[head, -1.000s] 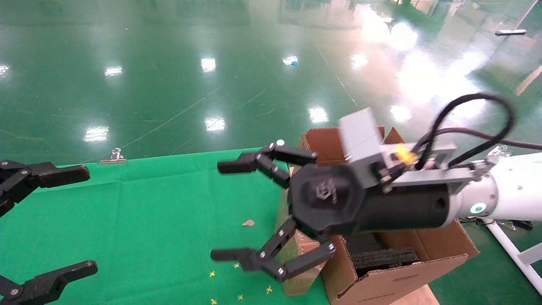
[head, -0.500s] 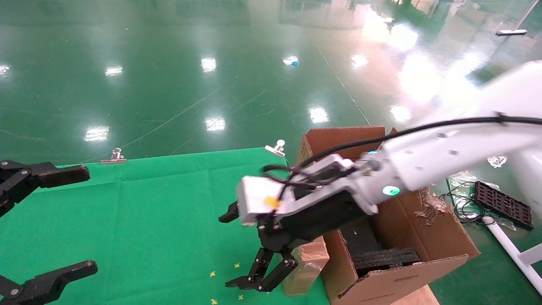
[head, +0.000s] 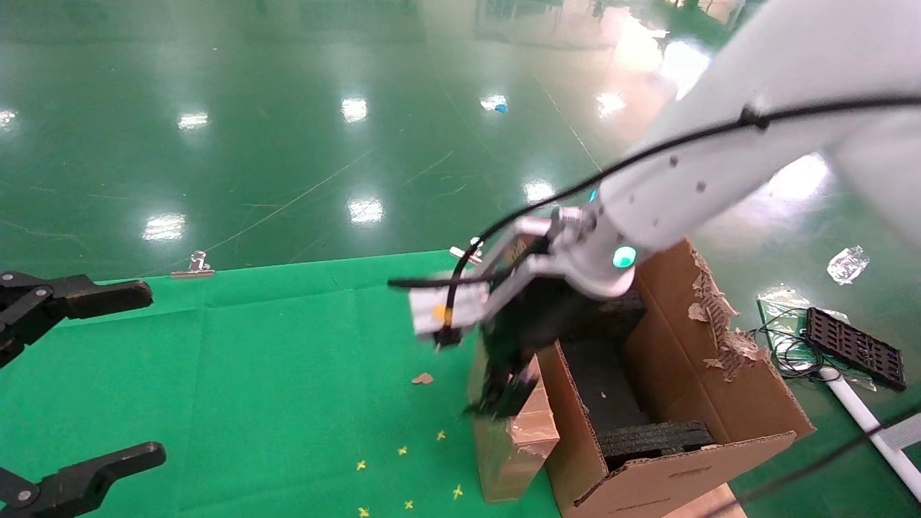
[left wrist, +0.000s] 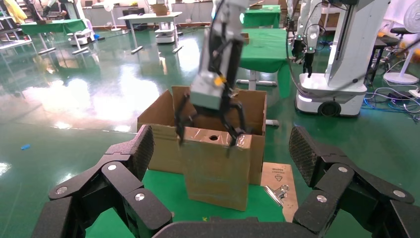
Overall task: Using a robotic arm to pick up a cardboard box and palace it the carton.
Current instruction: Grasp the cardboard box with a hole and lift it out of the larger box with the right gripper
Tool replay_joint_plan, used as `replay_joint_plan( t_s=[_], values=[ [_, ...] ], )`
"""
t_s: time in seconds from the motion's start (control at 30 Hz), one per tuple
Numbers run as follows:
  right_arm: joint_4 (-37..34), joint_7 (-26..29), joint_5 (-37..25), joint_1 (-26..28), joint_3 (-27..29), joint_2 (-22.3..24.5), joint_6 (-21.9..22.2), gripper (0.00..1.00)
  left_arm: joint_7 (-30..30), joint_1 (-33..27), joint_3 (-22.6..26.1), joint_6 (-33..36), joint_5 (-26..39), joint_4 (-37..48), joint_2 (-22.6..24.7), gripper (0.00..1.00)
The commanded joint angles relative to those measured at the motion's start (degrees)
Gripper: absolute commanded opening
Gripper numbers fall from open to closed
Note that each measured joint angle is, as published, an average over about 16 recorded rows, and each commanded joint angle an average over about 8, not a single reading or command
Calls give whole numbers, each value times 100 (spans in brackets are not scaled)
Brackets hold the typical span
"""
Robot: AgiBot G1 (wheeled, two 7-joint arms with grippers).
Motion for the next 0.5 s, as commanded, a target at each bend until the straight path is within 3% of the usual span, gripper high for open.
replay_joint_plan(
  t_s=[0.03, 0.27, 0.5],
  values=[
    [2, 111, -104, 350, -301, -36, -13, 100, 0, 0, 1, 0, -1, 0, 0, 100],
    [10, 486, 96, 1261, -1353, -62, 14, 100, 2, -1, 4, -2, -3, 0, -2, 100],
    [20, 698, 327, 1588, -2182, -162, 105, 100, 3, -1, 7, -3, -5, 0, -3, 100]
  ],
)
